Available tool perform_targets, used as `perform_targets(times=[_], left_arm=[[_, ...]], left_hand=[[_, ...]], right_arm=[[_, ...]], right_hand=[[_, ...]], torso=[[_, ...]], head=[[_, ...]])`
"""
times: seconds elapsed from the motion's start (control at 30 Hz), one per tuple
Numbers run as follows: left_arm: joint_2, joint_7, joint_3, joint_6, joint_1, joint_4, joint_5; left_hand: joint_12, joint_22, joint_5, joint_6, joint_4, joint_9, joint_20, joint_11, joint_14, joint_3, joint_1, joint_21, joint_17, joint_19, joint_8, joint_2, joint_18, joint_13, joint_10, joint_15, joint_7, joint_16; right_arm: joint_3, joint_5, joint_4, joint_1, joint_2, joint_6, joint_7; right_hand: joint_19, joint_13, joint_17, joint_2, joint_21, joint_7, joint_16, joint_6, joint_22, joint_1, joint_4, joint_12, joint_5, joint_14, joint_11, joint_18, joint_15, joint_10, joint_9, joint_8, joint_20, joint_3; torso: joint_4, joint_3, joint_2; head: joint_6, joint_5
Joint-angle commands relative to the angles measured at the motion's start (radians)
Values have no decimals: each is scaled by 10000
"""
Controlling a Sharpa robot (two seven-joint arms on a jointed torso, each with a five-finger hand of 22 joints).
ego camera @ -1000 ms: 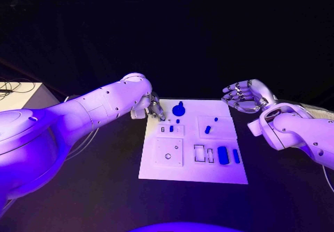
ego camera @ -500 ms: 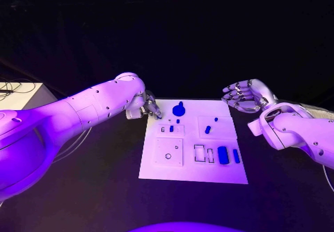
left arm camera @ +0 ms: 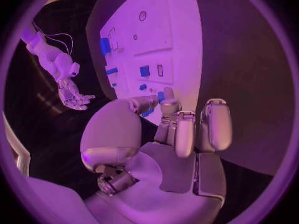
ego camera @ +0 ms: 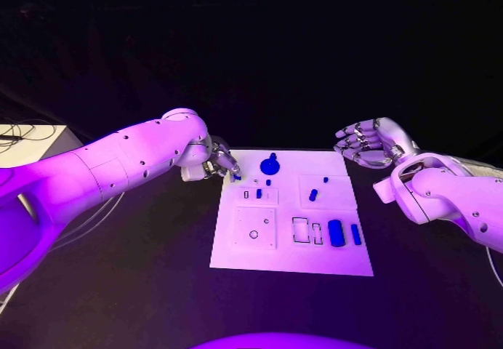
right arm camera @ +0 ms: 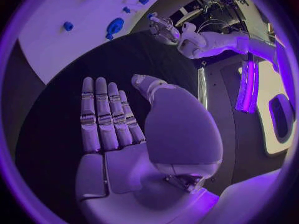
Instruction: Assemble the parts on the task board
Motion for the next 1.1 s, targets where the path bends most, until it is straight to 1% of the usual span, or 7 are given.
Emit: perform_targets(times=[0.03, 0.27, 0.57, 0.63, 0.77, 0.97, 1.1], left_arm=[[-60, 203, -6, -389, 0, 243, 306], [-157, 228, -72, -598, -5, 680, -119], [-130, 192, -354, -444, -9, 1000, -799], [-110, 179, -408, -393, -9, 1049, -891], [-51, 147, -524, -229, -10, 1129, -1217], [85, 107, -634, -30, -19, 1068, -1504], [172, 99, -668, -12, -42, 990, -1561]], left_hand=[[64, 694, 82, 431, -1529, -14, -53, -103, 1033, 1459, -193, 98, 2634, 131, -64, 23, -105, 130, 236, -116, -291, 32], [57, 787, 353, 593, -1733, -22, -117, -169, 1033, 1563, -335, 169, 2634, 224, -102, -30, -134, 253, 424, -177, -356, 32], [55, 800, 447, 643, -1796, -22, -132, -186, 1033, 1583, -338, 179, 2634, 238, -111, -54, -138, 294, 477, -190, -375, 32], [35, 823, 787, 725, -1845, -28, -155, -206, 1033, 1579, -405, 196, 2634, 262, -142, -99, -145, 343, 562, -209, -394, 32], [12, 840, 1201, 817, -1905, -33, -176, -231, 1033, 1527, -483, 208, 2634, 280, -182, -143, -151, 412, 658, -230, -422, 32], [-22, 836, 1540, 878, -1951, -38, -196, -251, 1033, 1508, -546, 204, 2634, 281, -225, -170, -149, 454, 707, -252, -439, 32], [-15, 836, 1564, 884, -1953, -37, -197, -253, 1033, 1505, -552, 203, 2634, 280, -226, -173, -149, 475, 718, -253, -440, 32]], right_arm=[[2, -28, 15, -6, -7, 145, 52], [2, -28, 4, -18, 2, 160, 54], [2, -24, -13, -29, 22, 166, 66], [2, -21, -17, -31, 26, 169, 68], [2, -18, -24, -34, 32, 172, 70], [2, -16, -28, -38, 41, 175, 74], [2, -15, -29, -38, 44, 177, 77]], right_hand=[[-71, -15, -13, 19, -35, 54, -20, 14, -15, -7, -14, -31, 42, -52, 0, 52, 17, -67, -16, -62, 33, -44], [-75, -15, -26, 28, -34, 55, -18, 14, -35, 16, -28, -30, 72, -60, 0, 53, 19, -76, -18, -68, 34, -39], [-75, -15, -26, 28, -34, 55, -18, 14, -35, 16, -28, -30, 72, -60, 0, 53, 19, -76, -18, -68, 34, -39], [-75, -15, -26, 28, -34, 55, -18, 14, -35, 16, -28, -30, 72, -60, 0, 53, 19, -76, -18, -68, 34, -39], [-77, -14, -34, 33, -32, 56, -17, 15, -49, 26, -33, -29, 95, -64, 2, 54, 19, -80, -19, -71, 36, -38], [-77, -14, -34, 33, -32, 56, -17, 15, -49, 26, -33, -29, 95, -64, 2, 54, 19, -80, -19, -71, 36, -38], [-77, -14, -34, 33, -32, 56, -17, 15, -49, 26, -33, -29, 95, -64, 2, 54, 19, -80, -19, -71, 36, -38]], torso=[[7, -3, 1], [4, -6, 11], [-1, -6, 21], [-1, -6, 19], [-9, 2, 21], [-8, -8, 38], [-16, -6, 42]], head=[[13, 11], [17, 31], [-4, 36], [-15, 30], [-40, 38], [-48, 43], [-52, 50]])
